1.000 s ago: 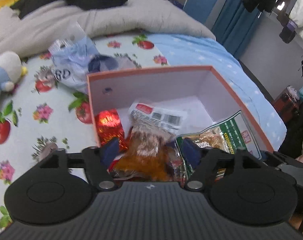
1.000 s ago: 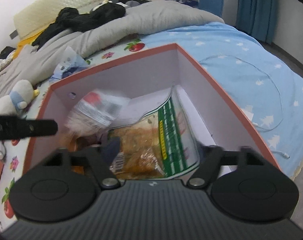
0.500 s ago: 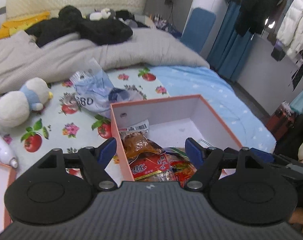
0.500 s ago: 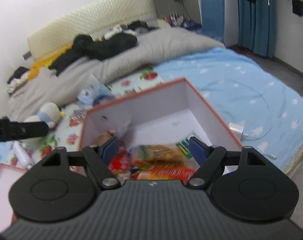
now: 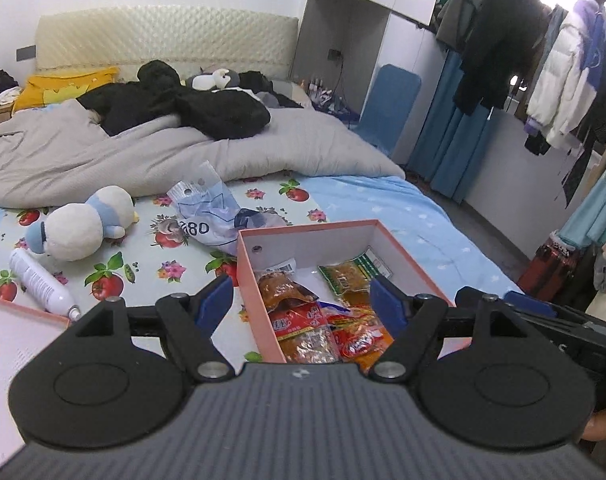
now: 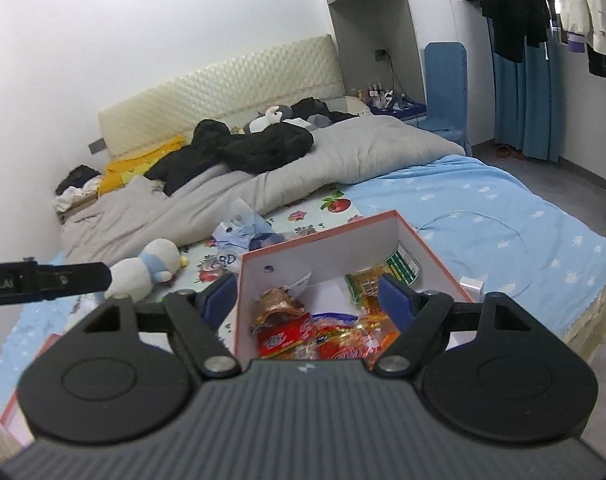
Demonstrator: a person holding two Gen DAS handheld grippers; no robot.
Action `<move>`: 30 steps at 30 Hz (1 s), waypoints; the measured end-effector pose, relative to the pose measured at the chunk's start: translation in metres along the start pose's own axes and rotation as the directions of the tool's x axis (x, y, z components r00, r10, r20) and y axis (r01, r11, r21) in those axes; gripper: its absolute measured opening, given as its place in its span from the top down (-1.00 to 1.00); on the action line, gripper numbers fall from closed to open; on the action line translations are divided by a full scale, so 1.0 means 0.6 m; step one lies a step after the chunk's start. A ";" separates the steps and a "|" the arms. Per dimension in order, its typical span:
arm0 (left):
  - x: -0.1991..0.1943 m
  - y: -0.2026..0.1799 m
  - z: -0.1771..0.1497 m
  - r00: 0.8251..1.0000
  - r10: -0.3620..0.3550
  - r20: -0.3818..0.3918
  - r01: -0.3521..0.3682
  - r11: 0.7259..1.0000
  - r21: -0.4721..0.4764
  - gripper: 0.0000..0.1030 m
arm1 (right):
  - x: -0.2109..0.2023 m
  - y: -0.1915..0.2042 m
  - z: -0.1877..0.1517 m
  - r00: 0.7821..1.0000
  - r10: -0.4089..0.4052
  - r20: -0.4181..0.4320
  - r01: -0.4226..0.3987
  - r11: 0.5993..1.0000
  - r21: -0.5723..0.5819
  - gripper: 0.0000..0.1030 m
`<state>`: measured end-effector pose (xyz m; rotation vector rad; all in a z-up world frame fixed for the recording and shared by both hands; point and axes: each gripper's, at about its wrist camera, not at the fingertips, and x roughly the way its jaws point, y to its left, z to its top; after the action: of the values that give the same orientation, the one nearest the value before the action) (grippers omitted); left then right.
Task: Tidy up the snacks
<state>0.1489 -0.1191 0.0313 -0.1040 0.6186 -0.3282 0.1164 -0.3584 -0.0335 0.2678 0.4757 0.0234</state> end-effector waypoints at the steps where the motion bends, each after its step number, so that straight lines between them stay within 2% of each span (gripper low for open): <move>1: -0.011 -0.002 -0.005 1.000 0.000 0.005 0.000 1.000 0.001 -0.54 | -0.011 -0.001 -0.003 1.000 0.003 0.008 -0.003 1.000 0.003 -0.96; 13: -0.086 -0.016 -0.057 1.000 -0.016 0.019 0.017 1.000 -0.003 -0.57 | -0.079 0.011 -0.048 1.000 -0.023 0.018 0.024 1.000 -0.012 -1.00; 21: -0.105 -0.023 -0.087 1.000 -0.025 0.005 0.024 0.999 0.025 -0.60 | -0.098 0.023 -0.086 0.999 -0.042 0.001 0.042 0.999 -0.016 -1.00; 24: -0.106 -0.020 -0.095 0.999 -0.032 -0.002 0.032 0.999 0.025 -0.62 | -0.112 0.036 -0.096 0.996 -0.079 0.039 0.081 0.995 -0.055 -1.00; 30: -0.107 -0.011 -0.111 1.000 -0.022 -0.013 0.022 1.000 0.012 -0.62 | -0.113 0.039 -0.105 0.998 -0.058 0.012 0.058 0.997 -0.048 -1.00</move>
<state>0.0590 -0.1040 0.0144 -0.0970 0.6284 -0.3543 0.0282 -0.3259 -0.0510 0.2063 0.4718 -0.0230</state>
